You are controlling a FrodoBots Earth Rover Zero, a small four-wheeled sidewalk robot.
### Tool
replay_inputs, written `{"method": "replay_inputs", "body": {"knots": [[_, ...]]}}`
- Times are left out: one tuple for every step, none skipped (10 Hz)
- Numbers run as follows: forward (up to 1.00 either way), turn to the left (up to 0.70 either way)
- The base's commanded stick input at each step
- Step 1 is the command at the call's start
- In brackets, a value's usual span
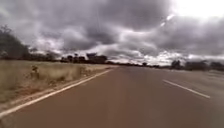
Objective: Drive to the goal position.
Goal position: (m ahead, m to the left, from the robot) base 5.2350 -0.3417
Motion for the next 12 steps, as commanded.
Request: {"method": "replay_inputs", "body": {"knots": [[0.85, -0.12], [0.85, -0.29], [0.85, -0.12], [0.85, -0.29], [0.85, -0.14], [0.85, 0.03], [0.85, -0.3], [0.85, -0.3], [0.85, -0.3], [0.85, -0.3], [0.85, -0.3], [0.85, -0.3]]}}
